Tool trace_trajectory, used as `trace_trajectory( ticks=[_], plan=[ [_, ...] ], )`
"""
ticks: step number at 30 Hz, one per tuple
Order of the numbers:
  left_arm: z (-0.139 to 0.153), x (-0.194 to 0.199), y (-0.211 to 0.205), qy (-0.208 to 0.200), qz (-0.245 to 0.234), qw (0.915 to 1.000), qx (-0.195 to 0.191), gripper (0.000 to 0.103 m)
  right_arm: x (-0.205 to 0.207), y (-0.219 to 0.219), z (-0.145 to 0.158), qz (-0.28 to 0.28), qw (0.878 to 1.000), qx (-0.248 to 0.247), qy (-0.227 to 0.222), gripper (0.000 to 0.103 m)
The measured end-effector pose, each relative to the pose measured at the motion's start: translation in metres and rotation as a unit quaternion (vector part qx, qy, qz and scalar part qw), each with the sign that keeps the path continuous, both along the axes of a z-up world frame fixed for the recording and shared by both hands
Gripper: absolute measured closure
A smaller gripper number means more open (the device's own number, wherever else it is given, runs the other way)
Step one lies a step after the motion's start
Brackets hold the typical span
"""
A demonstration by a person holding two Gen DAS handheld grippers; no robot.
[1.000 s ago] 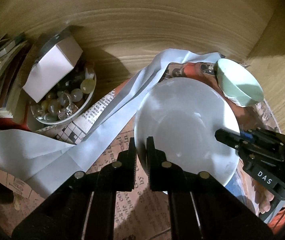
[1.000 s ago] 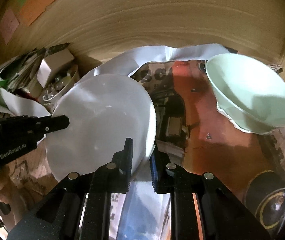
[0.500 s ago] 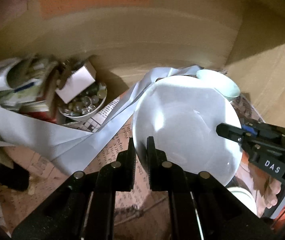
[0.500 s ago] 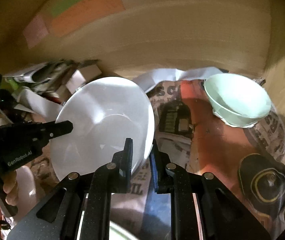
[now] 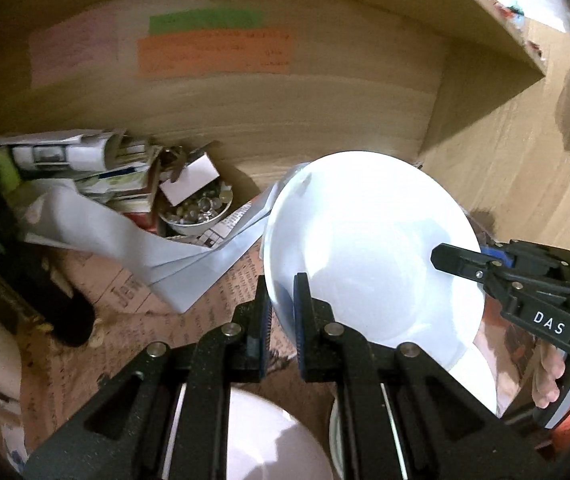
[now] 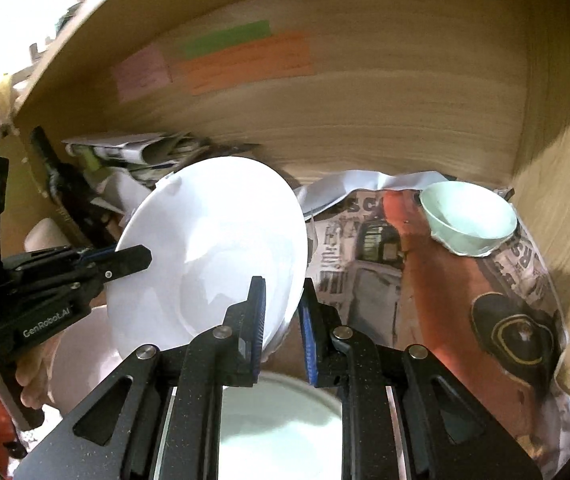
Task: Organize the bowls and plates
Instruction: 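Carry the dotted bowl over the beige bowl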
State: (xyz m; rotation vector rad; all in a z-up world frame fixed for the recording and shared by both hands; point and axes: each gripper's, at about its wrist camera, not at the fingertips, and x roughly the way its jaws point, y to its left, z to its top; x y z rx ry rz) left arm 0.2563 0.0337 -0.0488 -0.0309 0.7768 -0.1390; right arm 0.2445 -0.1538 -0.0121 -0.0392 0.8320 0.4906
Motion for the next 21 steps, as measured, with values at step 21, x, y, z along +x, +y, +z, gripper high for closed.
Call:
trace_trajectory(
  ticks=[21],
  plan=[
    [0.001,-0.099,0.065,-0.027,0.062,0.9977,0.001,0.094,-0.062,0.065,-0.010,0.066,0.998,0.019,0.005,0.087]
  ],
)
